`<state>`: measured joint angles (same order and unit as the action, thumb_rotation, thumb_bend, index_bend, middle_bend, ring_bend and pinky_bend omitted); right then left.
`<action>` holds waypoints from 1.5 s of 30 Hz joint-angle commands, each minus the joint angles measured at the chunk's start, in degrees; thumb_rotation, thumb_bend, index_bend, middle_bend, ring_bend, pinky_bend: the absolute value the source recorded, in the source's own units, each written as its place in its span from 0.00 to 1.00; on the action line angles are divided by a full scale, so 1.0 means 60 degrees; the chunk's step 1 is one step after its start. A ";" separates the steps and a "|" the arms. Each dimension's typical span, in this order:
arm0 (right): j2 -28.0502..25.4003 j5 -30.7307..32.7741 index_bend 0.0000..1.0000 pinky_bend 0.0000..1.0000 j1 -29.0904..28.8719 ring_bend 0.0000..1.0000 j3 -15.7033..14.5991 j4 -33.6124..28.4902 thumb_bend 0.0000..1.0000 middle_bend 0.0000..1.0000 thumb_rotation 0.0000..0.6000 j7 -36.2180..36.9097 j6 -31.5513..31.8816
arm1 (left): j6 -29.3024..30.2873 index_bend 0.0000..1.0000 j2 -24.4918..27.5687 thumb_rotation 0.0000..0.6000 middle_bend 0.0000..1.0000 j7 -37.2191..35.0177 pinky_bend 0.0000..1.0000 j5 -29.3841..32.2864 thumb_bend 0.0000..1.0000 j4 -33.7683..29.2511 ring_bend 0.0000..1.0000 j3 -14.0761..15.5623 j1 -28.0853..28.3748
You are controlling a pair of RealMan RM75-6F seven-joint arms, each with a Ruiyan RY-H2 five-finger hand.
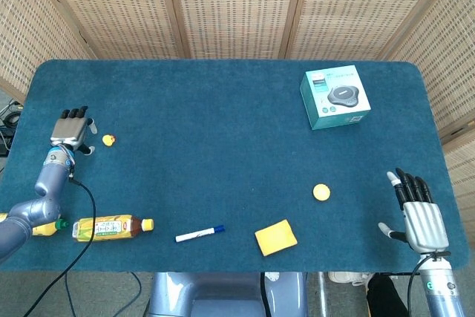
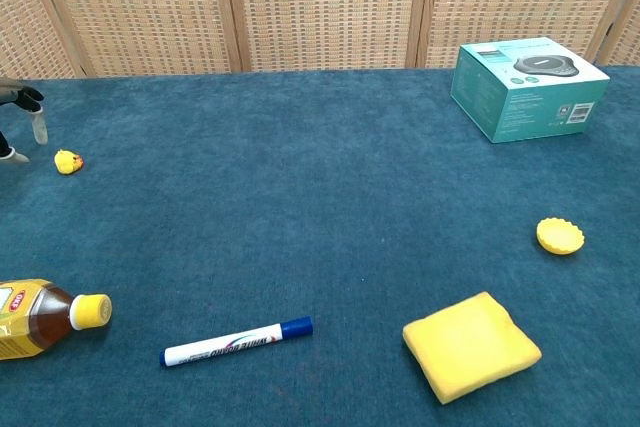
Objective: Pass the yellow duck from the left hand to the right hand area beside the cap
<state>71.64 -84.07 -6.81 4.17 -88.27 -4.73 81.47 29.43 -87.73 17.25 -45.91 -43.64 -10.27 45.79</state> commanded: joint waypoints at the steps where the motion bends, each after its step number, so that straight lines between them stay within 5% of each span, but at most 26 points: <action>1: 0.0005 0.0035 0.04 0.00 -0.0007 0.00 0.0002 0.0023 0.00 0.00 1.00 0.0024 -0.0031 | 0.0045 0.38 -0.0127 1.00 0.00 -0.0047 0.00 -0.0039 0.27 0.0169 0.00 -0.0027 0.0067; 31: 0.0110 0.0300 0.05 0.00 -0.0038 0.00 0.0112 0.0217 0.00 0.00 1.00 0.0070 -0.0083 | -0.0119 0.38 -0.1516 1.00 0.00 -0.0224 0.00 -0.0935 0.25 0.1820 0.00 0.0040 0.0396; 45: 0.0139 0.0277 0.05 0.00 -0.0039 0.00 0.0113 0.0249 0.00 0.00 1.00 0.0107 -0.0040 | -0.0352 0.46 -0.1712 1.00 0.00 -0.0215 0.00 -0.1186 0.25 0.2099 0.00 0.0039 0.0282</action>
<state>72.46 -82.41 -7.05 4.85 -86.78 -4.08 81.22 27.38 -97.95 15.91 -52.96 -31.12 -10.07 47.52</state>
